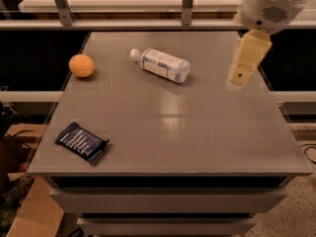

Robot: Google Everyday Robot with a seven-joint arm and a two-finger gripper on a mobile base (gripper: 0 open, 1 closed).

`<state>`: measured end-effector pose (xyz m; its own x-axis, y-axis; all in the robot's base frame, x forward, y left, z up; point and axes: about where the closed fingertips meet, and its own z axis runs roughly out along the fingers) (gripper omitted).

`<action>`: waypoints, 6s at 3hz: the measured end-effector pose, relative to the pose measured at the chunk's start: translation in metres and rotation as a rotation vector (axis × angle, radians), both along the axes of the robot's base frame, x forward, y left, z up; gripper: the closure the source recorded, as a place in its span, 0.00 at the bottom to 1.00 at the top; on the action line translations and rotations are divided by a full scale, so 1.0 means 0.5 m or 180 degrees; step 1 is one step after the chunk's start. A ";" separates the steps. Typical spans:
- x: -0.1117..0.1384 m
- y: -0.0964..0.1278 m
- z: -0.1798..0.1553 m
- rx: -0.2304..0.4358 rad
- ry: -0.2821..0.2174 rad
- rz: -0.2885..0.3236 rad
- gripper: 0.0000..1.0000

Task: Move blue plastic bottle near rxbar blueberry

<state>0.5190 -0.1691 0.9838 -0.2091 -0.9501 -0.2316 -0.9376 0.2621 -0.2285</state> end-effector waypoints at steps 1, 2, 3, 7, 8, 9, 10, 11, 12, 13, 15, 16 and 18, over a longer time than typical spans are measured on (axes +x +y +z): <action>0.100 0.061 -0.003 0.0064 0.0029 -0.0198 0.00; 0.175 0.120 -0.020 0.0102 0.0100 -0.0597 0.00; 0.184 0.137 -0.018 0.0206 0.0097 -0.0806 0.00; 0.260 0.278 -0.151 0.0281 0.0405 -0.1175 0.00; 0.277 0.319 -0.204 0.0329 0.0555 -0.1061 0.17; 0.283 0.340 -0.236 0.0372 0.0654 -0.0992 0.40; 0.285 0.348 -0.259 0.0408 0.0724 -0.0963 0.63; 0.283 0.350 -0.268 0.0424 0.0747 -0.0957 0.85; 0.281 0.347 -0.243 0.0414 0.0655 -0.0958 1.00; 0.262 0.348 -0.195 0.0383 0.0511 -0.0927 1.00; 0.129 0.431 -0.164 0.0377 0.0623 -0.0566 1.00; 0.046 0.486 -0.168 0.0446 0.0809 -0.0272 1.00; 0.025 0.491 -0.196 0.0378 0.0875 -0.0269 1.00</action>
Offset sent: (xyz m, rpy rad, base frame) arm 0.1216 0.0925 -0.0220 0.0446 0.1113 -0.4208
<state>0.5313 0.0762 0.8856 -0.3565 -0.8963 -0.2637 -0.9337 0.3515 0.0675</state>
